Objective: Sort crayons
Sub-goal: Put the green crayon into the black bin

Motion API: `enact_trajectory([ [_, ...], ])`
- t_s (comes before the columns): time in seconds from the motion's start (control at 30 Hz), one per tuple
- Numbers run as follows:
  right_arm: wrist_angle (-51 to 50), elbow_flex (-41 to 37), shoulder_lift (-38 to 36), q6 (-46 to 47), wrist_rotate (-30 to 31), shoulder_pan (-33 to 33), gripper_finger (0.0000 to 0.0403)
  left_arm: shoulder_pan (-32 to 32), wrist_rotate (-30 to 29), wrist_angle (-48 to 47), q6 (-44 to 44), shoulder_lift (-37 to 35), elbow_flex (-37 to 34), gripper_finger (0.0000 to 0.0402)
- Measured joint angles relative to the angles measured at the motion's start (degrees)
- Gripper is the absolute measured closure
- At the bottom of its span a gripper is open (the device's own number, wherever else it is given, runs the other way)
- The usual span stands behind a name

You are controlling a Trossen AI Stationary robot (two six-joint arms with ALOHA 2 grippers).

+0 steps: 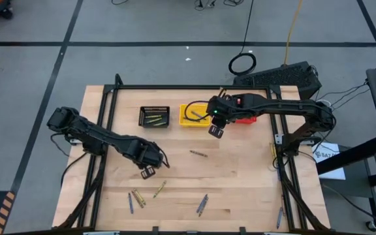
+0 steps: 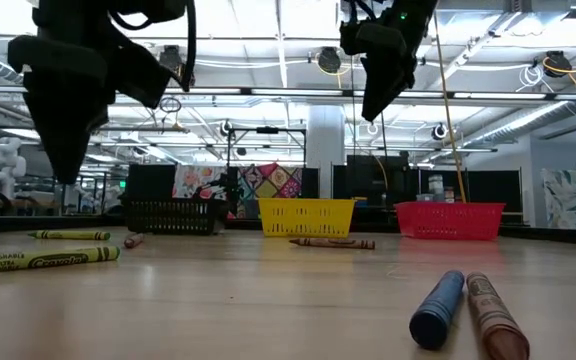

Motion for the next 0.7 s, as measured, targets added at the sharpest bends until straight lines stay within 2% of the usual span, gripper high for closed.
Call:
enact_trajectory([
  [0.3,-0.72,0.00,0.07,1.38,0.05,0.00,0.0312,0.39,3.40,8.86,2.34,0.00,0.00,0.0338],
  [0.43,-2.82,0.00,0.07,1.42,0.07,0.00,0.0312,-1.24,3.14,13.66,-4.56,0.00,0.00,0.0338],
  [0.53,-3.10,0.00,0.07,1.27,0.09,0.00,0.0312,-3.66,0.69,16.31,-10.90,0.00,0.00,0.0338],
  [0.7,-4.09,0.00,0.07,1.22,0.07,0.00,0.0312,-6.83,-1.80,16.51,-19.46,0.21,0.00,0.0338],
])
